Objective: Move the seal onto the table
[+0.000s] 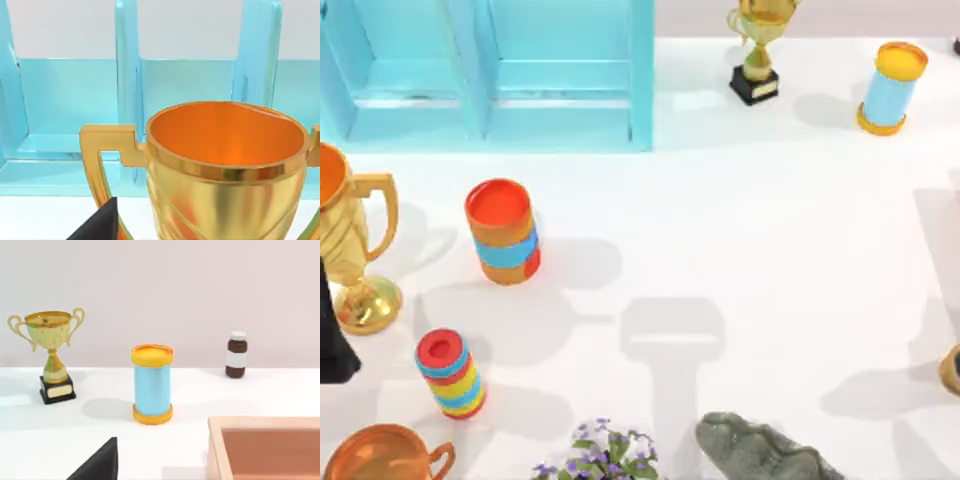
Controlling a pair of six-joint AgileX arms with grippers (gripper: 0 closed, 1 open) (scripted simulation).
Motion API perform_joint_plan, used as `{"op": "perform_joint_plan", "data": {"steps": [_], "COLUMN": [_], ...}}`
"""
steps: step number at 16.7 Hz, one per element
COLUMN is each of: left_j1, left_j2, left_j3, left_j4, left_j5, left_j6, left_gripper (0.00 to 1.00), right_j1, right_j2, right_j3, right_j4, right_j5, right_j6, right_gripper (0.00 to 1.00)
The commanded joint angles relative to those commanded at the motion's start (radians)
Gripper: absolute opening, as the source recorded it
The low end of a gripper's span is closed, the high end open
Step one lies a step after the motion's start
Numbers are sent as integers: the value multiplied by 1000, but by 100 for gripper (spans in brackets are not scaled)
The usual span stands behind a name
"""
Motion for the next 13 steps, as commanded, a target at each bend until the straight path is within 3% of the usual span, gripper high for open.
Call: {"op": "perform_joint_plan", "data": {"steps": [6, 13], "left_j1": [0, 0], "left_j2": [0, 0], "left_j3": [0, 0], "left_j4": [0, 0], "left_j5": [0, 0], "left_j6": [0, 0], "left_gripper": [100, 100], "right_j1": [-44, -221], "right_j2": [107, 666], "right_j3": [104, 570], "right_j4": [-101, -528], "right_j5": [0, -1], "right_j6": [-41, -210], "right_gripper": [100, 100]}}
